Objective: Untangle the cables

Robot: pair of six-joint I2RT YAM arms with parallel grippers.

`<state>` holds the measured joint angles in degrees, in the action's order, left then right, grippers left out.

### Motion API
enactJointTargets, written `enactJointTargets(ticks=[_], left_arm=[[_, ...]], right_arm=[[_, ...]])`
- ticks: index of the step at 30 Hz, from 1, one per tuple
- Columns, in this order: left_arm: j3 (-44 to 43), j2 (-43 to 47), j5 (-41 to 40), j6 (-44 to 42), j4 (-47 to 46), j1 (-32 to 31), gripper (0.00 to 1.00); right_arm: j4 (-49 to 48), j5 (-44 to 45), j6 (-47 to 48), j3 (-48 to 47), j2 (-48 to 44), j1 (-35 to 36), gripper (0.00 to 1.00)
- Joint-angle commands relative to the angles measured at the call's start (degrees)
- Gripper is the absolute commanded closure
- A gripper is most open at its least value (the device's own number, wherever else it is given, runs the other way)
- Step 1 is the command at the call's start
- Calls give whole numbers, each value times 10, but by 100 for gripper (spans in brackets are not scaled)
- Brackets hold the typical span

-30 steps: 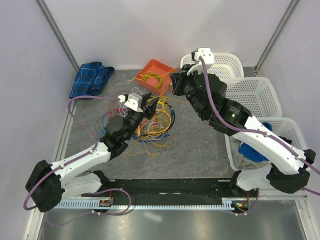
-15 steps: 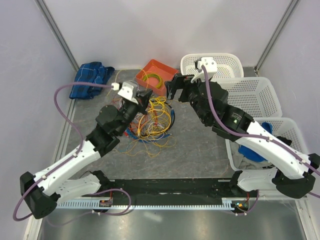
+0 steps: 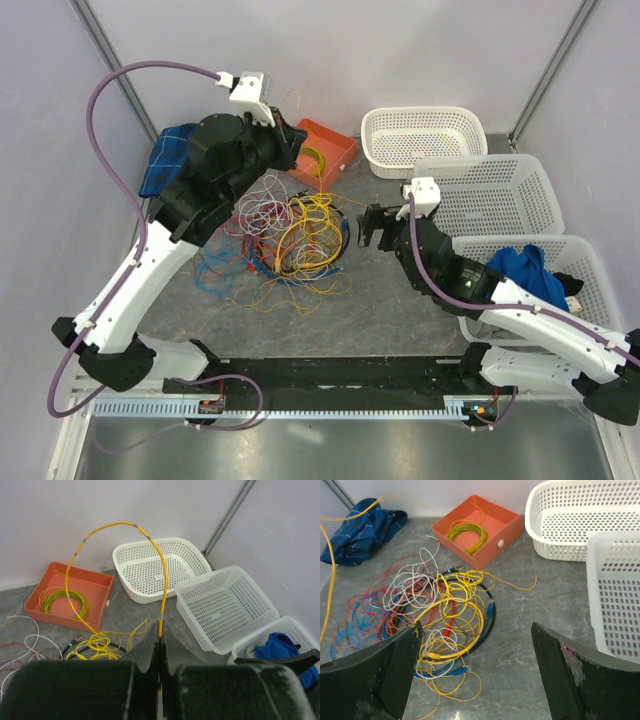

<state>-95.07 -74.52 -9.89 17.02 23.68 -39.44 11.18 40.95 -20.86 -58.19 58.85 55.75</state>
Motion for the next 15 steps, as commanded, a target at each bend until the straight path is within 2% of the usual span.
enactJointTargets(ticks=[1, 8, 15], left_arm=[[-104, -46, 11, 24, 72, 13, 98], [-156, -157, 57, 33, 77, 50, 98], [-245, -304, 97, 50, 76, 111, 98]], right_arm=[[-57, -7, -25, 85, -34, -2, 2], [-65, -3, -45, 170, -72, -2, 2], [-148, -10, -69, 267, -105, -2, 2]])
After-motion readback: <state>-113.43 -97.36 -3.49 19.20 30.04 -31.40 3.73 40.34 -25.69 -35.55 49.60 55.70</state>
